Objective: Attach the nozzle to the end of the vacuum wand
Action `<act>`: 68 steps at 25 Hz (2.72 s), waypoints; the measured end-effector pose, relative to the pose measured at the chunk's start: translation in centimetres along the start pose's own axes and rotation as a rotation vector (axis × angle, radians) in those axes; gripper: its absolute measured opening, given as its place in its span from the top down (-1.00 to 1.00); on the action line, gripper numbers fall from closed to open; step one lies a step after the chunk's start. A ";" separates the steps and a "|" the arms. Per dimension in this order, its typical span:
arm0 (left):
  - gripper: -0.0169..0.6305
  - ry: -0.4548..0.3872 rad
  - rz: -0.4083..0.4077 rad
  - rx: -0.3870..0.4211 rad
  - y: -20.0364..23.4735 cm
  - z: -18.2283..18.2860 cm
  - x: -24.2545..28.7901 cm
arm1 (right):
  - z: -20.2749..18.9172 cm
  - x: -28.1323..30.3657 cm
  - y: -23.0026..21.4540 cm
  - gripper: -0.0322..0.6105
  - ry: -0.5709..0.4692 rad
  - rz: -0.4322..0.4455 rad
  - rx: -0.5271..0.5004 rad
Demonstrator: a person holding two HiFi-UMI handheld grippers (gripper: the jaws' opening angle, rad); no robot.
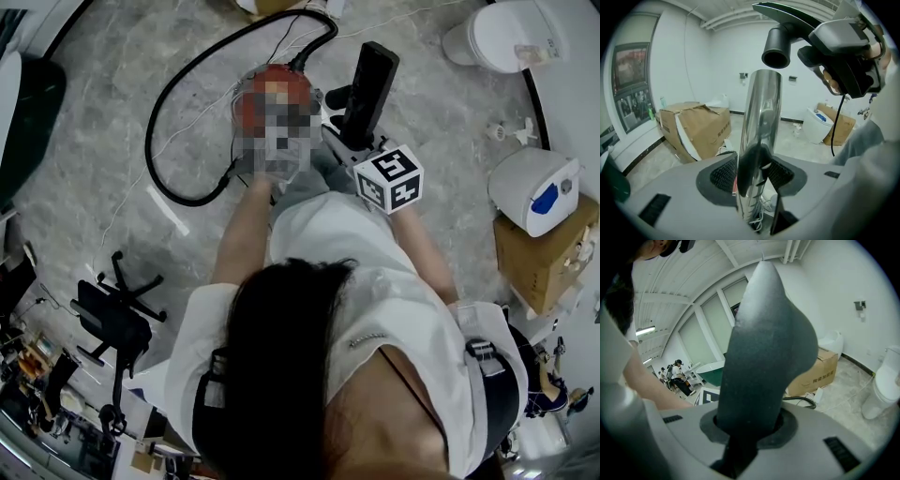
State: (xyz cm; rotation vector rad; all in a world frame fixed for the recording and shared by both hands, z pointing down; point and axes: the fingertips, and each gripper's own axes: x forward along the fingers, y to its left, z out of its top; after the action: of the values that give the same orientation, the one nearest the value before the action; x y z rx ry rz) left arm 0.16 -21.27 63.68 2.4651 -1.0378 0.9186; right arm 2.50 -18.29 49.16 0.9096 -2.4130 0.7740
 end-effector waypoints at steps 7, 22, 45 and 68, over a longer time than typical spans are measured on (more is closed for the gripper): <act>0.51 0.005 -0.002 0.010 0.3 -0.3 0.1 | -0.3 0.7 0.1 0.60 0.017 0.031 0.020; 0.53 0.009 -0.023 0.016 0.5 -0.4 -0.2 | -1.4 2.7 0.9 0.60 0.025 0.182 0.132; 0.54 0.008 -0.020 0.028 0.7 -0.8 -0.8 | -1.3 3.0 1.5 0.60 0.079 0.451 0.329; 0.55 0.003 -0.038 0.041 0.4 -0.7 -0.7 | -1.6 2.9 2.8 0.60 0.167 0.406 0.205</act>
State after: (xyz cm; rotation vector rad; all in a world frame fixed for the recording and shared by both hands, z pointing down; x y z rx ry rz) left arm -0.87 -20.82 63.77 2.5072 -0.9771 0.9400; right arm -1.16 -16.80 51.09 0.4018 -2.4269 1.2106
